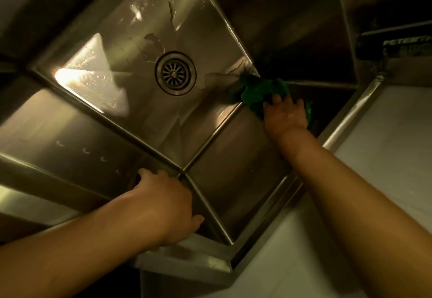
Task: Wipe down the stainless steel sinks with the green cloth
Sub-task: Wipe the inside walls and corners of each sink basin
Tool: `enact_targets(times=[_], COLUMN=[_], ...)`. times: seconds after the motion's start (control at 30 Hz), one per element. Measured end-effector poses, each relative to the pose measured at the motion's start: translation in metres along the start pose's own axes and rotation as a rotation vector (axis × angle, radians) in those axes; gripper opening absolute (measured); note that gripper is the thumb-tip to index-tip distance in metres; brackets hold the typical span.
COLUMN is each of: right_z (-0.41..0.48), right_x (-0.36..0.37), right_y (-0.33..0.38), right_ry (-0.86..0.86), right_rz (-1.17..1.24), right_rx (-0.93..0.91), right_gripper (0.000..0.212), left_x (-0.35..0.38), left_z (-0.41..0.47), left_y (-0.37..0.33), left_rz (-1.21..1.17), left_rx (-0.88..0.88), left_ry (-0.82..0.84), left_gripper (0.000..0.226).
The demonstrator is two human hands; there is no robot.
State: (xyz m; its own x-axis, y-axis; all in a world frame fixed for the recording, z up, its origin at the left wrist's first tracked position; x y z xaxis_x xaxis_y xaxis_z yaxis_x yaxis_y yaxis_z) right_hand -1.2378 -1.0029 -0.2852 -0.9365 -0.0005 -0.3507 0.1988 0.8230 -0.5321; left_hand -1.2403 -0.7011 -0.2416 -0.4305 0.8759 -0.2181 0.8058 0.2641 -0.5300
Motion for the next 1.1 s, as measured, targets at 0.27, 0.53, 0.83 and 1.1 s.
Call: enact_targets(times=[0.27, 0.53, 0.83, 1.1], right_z=[-0.097, -0.146, -0.157, -0.135], right_x=[0.048, 0.070, -0.019, -0.122], right_y=[0.094, 0.152, 0.120, 0.100], right_ry=[0.106, 0.139, -0.145, -0.513], right_rz=[0.135, 0.203, 0.219, 0.270], right_rx=[-0.163, -0.372, -0.415, -0.415], right_gripper=[0.050, 0.042, 0.051, 0.058], left_x=[-0.006, -0.023, -0.078, -0.153], left_z=[-0.002, -0.013, -0.068, -0.125], left_y=[0.002, -0.003, 0.033, 0.124], left_rz=[-0.083, -0.069, 0.257, 0.634], left_rx=[0.000, 0.028, -0.022, -0.060], left_ry=[-0.136, -0.374, -0.753, -0.951], left_gripper=[0.072, 0.041, 0.033, 0.050])
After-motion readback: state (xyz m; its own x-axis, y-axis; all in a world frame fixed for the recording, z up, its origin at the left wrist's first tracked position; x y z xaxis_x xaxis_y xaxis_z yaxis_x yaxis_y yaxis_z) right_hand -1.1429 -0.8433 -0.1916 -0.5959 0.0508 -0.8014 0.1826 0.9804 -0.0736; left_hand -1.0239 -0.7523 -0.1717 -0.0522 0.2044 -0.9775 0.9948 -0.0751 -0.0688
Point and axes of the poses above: each hand's wrist, its own z-axis towards the middle knuckle, its own x-axis out of the palm, y = z × x, the point moved 9 cm from there along z, towards the middle knuckle, and after that the axes turned 11 degrees about z, right-handed, at the moved point
